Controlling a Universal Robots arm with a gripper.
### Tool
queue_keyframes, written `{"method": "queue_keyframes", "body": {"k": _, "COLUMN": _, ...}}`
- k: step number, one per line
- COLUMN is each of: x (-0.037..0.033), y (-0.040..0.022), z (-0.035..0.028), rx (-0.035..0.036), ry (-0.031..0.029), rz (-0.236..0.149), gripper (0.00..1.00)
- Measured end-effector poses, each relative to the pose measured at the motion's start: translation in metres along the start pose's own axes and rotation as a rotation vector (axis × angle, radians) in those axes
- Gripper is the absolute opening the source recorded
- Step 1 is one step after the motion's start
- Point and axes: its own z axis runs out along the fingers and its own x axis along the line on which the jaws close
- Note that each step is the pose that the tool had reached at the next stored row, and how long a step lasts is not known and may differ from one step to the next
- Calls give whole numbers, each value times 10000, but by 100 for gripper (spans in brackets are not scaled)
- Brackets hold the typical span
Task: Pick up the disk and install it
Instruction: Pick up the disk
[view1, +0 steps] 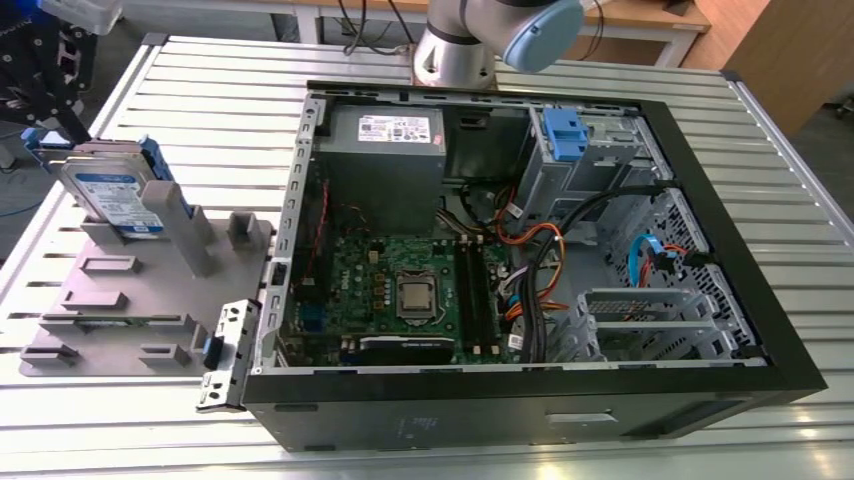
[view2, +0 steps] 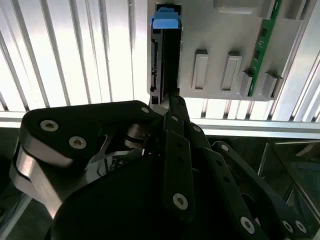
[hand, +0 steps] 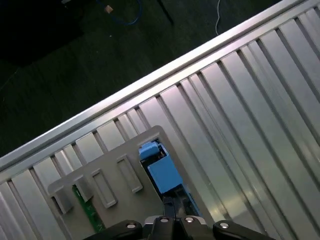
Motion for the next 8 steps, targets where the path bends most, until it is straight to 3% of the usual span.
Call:
{"method": "queue_keyframes", "body": {"k": 1, "x": 0, "y": 0, "z": 0, "rx": -12, "ry": 20, "rz": -441, "gripper": 11}}
{"method": "queue_keyframes", "body": {"k": 8, "x": 0, "y": -1, "z": 3, "rx": -44, "ry": 75, "rz": -1721, "gripper": 11}}
